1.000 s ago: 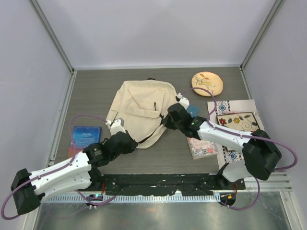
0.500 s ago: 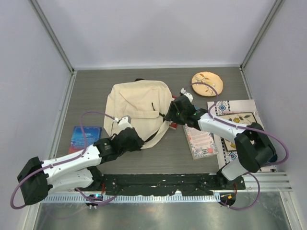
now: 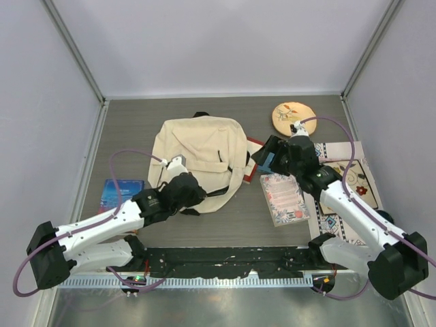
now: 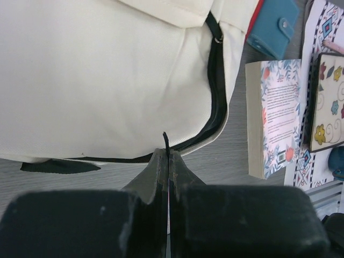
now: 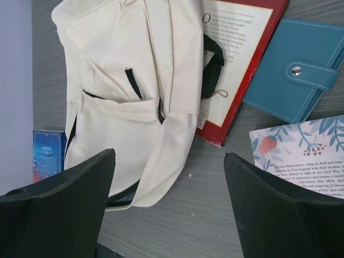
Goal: Pack the student bag
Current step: Unzip the student bag at the center of the board.
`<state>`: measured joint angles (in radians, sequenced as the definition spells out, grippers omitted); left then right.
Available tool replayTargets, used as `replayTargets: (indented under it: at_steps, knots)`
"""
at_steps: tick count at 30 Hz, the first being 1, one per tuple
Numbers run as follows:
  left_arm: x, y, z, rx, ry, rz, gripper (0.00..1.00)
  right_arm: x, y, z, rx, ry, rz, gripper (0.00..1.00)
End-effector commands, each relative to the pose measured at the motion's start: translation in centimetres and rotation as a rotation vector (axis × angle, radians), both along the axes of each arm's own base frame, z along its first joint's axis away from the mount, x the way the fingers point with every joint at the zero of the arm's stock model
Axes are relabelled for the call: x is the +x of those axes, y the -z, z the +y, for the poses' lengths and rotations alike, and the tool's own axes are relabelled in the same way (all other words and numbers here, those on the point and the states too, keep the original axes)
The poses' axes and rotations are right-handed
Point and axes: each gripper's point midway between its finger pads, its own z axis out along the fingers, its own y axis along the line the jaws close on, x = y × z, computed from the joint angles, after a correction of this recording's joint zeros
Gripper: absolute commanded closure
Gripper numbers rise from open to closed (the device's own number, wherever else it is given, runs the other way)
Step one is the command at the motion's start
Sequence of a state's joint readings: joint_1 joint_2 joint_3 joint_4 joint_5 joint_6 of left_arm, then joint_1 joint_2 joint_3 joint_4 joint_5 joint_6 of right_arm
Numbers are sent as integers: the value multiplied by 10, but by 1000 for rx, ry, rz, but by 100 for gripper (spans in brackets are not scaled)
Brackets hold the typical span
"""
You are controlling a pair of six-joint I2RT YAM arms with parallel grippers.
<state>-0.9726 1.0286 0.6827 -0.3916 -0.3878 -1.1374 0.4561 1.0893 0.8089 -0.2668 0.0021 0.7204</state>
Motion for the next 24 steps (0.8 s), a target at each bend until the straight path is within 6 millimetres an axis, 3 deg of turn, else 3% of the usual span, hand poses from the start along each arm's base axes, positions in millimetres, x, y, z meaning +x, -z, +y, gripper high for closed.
replayTargets:
  at_steps: [1,9,11,15,18,19,20,22,24]
  knots:
    - [9,-24,-3,-6,-4,-50,100,-25,12,-1,2,-65,55,13]
    - [5,-35,-7,-24,50,-75,100,-61,19,19,211,-112,164,12]
    - [2,-33,-11,-25,79,-63,100,-64,10,28,324,-108,176,12]
    - [-3,-25,-14,-31,111,-49,100,-74,16,41,418,-81,232,12]
    - [-7,-22,-14,-38,122,-42,100,-80,22,62,444,-90,263,12]
    - [-8,-23,-15,-49,127,-43,100,-89,32,76,435,-119,299,12]
    - [-8,-24,-15,-60,130,-47,100,-86,26,87,473,-134,275,12]
    - [-8,-26,-18,-70,138,-51,100,-89,35,106,549,-136,317,12]
    - [-10,-23,-17,-46,151,-41,100,-89,45,113,600,-104,345,12]
